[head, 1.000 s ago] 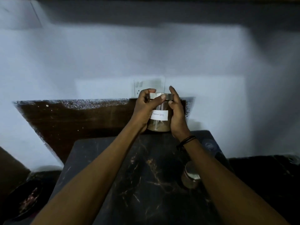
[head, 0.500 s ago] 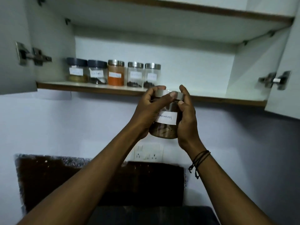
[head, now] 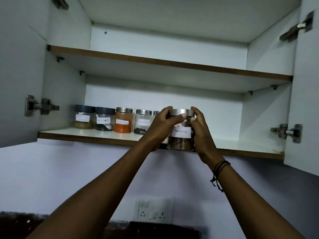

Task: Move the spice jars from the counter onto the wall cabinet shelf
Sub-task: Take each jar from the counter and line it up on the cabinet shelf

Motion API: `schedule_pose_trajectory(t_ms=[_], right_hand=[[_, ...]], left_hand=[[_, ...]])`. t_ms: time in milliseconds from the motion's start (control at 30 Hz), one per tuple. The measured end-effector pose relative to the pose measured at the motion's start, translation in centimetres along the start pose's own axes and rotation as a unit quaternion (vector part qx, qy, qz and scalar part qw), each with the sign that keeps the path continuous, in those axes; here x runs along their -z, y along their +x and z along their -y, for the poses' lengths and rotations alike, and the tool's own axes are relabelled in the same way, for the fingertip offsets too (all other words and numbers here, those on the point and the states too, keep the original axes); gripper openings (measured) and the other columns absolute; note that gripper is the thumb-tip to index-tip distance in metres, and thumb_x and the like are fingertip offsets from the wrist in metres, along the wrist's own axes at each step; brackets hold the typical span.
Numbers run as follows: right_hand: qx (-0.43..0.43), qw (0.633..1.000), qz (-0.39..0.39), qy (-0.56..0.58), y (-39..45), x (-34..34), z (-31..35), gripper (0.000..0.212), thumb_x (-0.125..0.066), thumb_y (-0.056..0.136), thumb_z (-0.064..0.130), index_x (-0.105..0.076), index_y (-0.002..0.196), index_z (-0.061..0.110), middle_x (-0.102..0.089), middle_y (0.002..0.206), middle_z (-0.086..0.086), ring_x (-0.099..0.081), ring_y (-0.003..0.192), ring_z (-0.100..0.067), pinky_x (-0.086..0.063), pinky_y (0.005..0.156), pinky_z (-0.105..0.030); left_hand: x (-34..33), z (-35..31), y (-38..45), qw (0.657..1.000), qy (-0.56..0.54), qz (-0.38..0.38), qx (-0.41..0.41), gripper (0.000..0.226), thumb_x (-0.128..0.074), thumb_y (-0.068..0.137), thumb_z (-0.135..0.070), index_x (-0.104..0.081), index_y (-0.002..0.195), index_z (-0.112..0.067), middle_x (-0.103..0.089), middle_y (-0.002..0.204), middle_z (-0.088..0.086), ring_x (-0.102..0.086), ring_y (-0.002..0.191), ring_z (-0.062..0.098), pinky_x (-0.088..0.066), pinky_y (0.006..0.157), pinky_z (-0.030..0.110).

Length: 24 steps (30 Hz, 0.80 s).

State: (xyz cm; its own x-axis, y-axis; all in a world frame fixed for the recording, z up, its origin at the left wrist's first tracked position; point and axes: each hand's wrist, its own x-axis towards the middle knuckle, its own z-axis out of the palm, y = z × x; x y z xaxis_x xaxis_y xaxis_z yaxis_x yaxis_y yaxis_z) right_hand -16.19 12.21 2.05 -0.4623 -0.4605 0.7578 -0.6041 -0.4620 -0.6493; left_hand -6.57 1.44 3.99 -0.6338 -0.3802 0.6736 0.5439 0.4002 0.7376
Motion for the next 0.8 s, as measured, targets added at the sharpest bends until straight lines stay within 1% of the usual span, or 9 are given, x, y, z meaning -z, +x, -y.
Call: schedule_pose_trajectory(t_ms=[100,200,300,400,467,567,633,700,800], right_hand=[[-0.027,0.998,0.03,-0.038,2.1,0.4,-0.8,0.067,-0.047,0.088,0.046,-0.028,0.15,0.033,-0.05,0.137,0.008,-0.055,0.121,-0.013,-0.048,0.092,-0.028],[-0.035,0.996,0.041,-0.073,3.9,1.0,-2.1,0.067,-0.051,0.093,0.036,-0.022,0.153,0.029,-0.045,0.144,0.004,-0.051,0.129,-0.018,-0.045,0.106,-0.038],[-0.064,0.99,0.048,-0.118,5.0,1.6,-3.1,0.073,-0.051,0.09,0.042,-0.019,0.154,0.032,-0.045,0.14,0.009,-0.05,0.13,-0.018,-0.04,0.111,-0.047],[-0.069,0.986,0.051,-0.143,6.0,2.0,-4.2,0.066,-0.05,0.099,0.034,-0.015,0.155,0.029,-0.041,0.15,0.002,-0.047,0.133,-0.021,-0.039,0.112,-0.049],[-0.07,0.98,0.05,-0.179,6.6,2.2,-4.7,0.067,-0.049,0.1,0.037,-0.013,0.156,0.027,-0.039,0.153,-0.001,-0.046,0.135,-0.022,-0.038,0.112,-0.045],[-0.051,0.964,0.05,-0.257,7.2,2.4,-5.4,0.066,-0.046,0.102,0.038,-0.013,0.155,0.019,-0.046,0.148,-0.006,-0.049,0.131,-0.026,-0.04,0.098,-0.029],[-0.038,0.955,0.034,-0.291,7.6,2.2,-5.7,0.062,-0.048,0.102,0.029,-0.019,0.154,0.015,-0.051,0.143,-0.011,-0.052,0.126,-0.03,-0.038,0.089,-0.027],[-0.033,0.949,0.013,-0.312,8.2,1.9,-6.2,0.061,-0.052,0.099,0.025,-0.025,0.153,0.013,-0.054,0.138,-0.016,-0.052,0.123,-0.034,-0.039,0.089,-0.028],[-0.047,0.943,-0.011,-0.329,8.9,1.3,-6.7,0.056,-0.057,0.096,0.022,-0.035,0.148,0.014,-0.056,0.132,-0.02,-0.052,0.121,-0.036,-0.036,0.086,-0.029]], left_hand=[[0.2,1.1,2.4,1.0,0.0,-0.008,-0.001,0.023,-0.072,0.089,-0.022,-0.058,0.102,-0.009,-0.065,0.088,-0.002,-0.066,0.076,0.008,-0.055,0.067,0.022],[0.1,2.4,4.2,1.0,0.003,-0.014,0.006,0.016,-0.071,0.09,-0.019,-0.059,0.095,-0.011,-0.066,0.082,-0.004,-0.065,0.069,0.006,-0.052,0.062,0.019],[-0.2,3.3,5.4,0.999,0.017,-0.032,0.019,0.027,-0.073,0.088,-0.018,-0.06,0.105,-0.001,-0.069,0.092,0.003,-0.067,0.082,0.014,-0.057,0.078,0.032],[-0.5,4.2,6.2,0.997,0.046,-0.046,0.029,0.036,-0.073,0.088,-0.02,-0.061,0.112,0.002,-0.072,0.107,0.013,-0.07,0.099,0.026,-0.054,0.098,0.047],[-0.7,4.8,6.5,0.995,0.08,-0.049,0.027,0.036,-0.074,0.088,-0.027,-0.065,0.113,-0.003,-0.072,0.112,0.013,-0.07,0.106,0.028,-0.053,0.099,0.049],[-0.9,6.0,6.7,0.976,0.196,-0.092,0.015,0.039,-0.076,0.084,-0.041,-0.071,0.108,-0.011,-0.073,0.106,0.006,-0.068,0.102,0.024,-0.054,0.094,0.046],[-0.9,6.7,6.9,0.959,0.256,-0.124,0.004,0.04,-0.076,0.083,-0.044,-0.069,0.09,-0.006,-0.07,0.092,0.008,-0.066,0.093,0.028,-0.052,0.083,0.042],[-0.9,7.1,7.2,0.949,0.287,-0.128,0.004,0.031,-0.077,0.083,-0.035,-0.064,0.082,-0.006,-0.063,0.084,0.006,-0.064,0.092,0.03,-0.05,0.077,0.038],[-0.7,7.3,7.7,0.949,0.293,-0.109,0.041,0.026,-0.076,0.082,-0.02,-0.066,0.104,-0.009,-0.061,0.095,0.002,-0.065,0.099,0.029,-0.055,0.087,0.043]])
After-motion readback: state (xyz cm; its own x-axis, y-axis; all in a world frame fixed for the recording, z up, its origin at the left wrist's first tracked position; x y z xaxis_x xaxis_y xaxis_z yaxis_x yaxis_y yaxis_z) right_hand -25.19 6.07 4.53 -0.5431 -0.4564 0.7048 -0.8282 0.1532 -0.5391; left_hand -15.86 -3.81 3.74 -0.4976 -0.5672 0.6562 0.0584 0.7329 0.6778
